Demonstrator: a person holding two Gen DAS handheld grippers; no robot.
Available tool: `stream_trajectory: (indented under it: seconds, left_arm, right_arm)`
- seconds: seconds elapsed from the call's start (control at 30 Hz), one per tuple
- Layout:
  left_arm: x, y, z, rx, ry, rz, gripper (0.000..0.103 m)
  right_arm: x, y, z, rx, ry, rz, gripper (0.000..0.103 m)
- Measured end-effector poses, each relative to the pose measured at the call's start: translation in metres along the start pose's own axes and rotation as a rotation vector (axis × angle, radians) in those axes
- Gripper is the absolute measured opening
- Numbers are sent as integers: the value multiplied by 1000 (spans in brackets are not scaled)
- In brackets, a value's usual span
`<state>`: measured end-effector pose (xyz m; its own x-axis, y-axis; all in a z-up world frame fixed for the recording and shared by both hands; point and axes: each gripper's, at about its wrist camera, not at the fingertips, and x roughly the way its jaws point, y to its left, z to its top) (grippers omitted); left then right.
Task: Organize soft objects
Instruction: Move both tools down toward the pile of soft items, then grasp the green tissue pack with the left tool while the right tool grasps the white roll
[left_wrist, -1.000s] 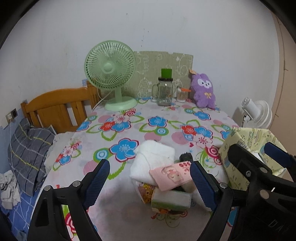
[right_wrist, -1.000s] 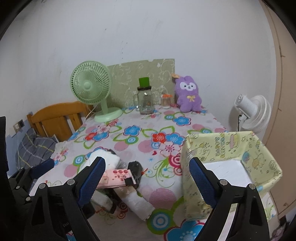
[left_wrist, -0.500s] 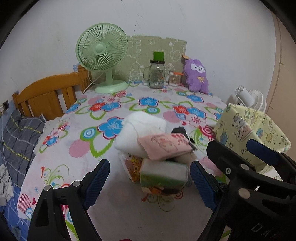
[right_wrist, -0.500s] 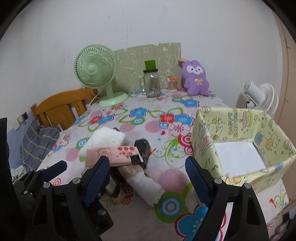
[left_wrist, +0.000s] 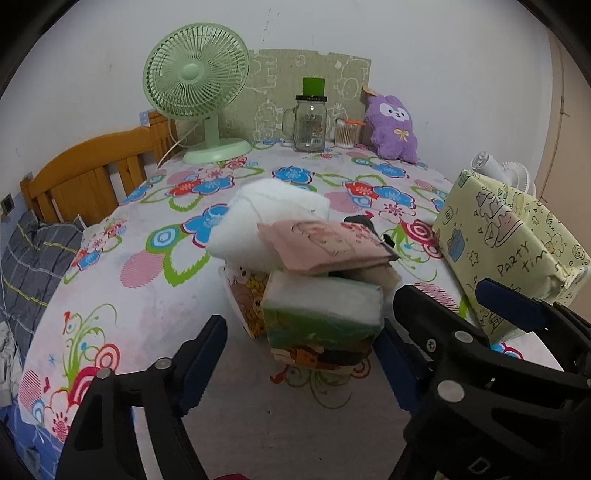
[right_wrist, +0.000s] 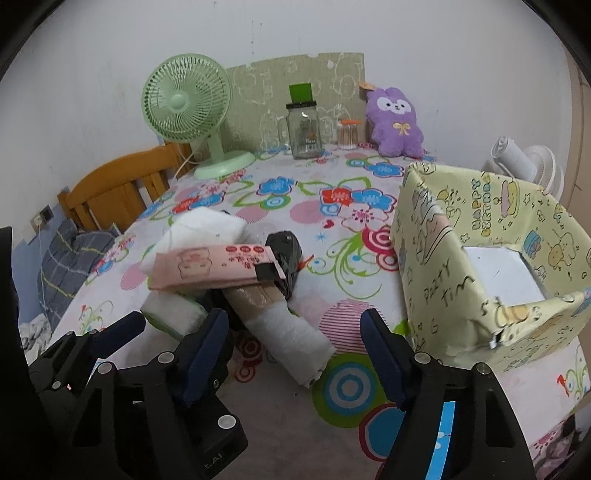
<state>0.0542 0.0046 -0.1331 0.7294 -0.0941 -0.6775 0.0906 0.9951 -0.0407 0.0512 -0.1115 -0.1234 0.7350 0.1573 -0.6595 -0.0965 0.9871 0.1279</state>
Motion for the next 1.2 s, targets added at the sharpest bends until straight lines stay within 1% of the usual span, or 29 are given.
stream_trajectory:
  seconds: [0.1, 0.2, 0.33, 0.43, 0.6, 0.67, 0.7, 0.77, 0.8, 0.87, 0.9, 0.97, 1.0, 1.13, 1.2]
  left_arm:
    - [4, 1, -2, -9, 10, -6, 78]
    - [6, 0, -4, -8, 12, -9, 74]
    - [9, -1, -5, -1, 19, -18, 67]
    - [11, -1, -6, -4, 24, -23, 63]
    - [14, 2, -6, -11, 28, -22, 56]
    - [14, 2, -6, -8, 30, -25, 54]
    - [14, 2, -6, -2, 29, -24, 53]
    - [14, 1, -7, 8, 29, -19, 53]
    - [14, 0, -7, 9, 29, -19, 53]
    - [14, 1, -7, 12, 32, -19, 52]
    - [15, 1, -7, 11, 33, -20, 52]
    - [15, 1, -7, 11, 33, -20, 52]
    - [15, 1, -6, 14, 35, -19, 52]
    - [13, 0, -6, 19, 33, -18, 51]
    - [12, 0, -6, 21, 32, -22, 51]
  right_arm:
    - [5, 1, -1, -5, 13, -2, 74]
    - [9, 2, -2, -14, 22, -2, 74]
    - [17, 4, -3, -18, 40, -4, 74]
    - [22, 4, -3, -15, 53, -1, 73]
    - [29, 6, -2, -13, 68, 30, 70]
    - [31, 7, -1, -8, 74, 51, 65]
    - [31, 7, -1, -9, 75, 50, 56]
    - [35, 8, -1, -17, 83, 50, 52]
    - [36, 9, 0, -19, 86, 51, 47]
    - [37, 10, -1, -23, 89, 51, 46]
    - [38, 10, -1, -26, 88, 52, 43]
    - [38, 11, -1, -35, 89, 53, 35]
    - [38, 10, -1, -38, 92, 54, 29]
    - [38, 8, -1, -37, 95, 58, 22]
    - [36, 9, -1, -38, 92, 58, 21]
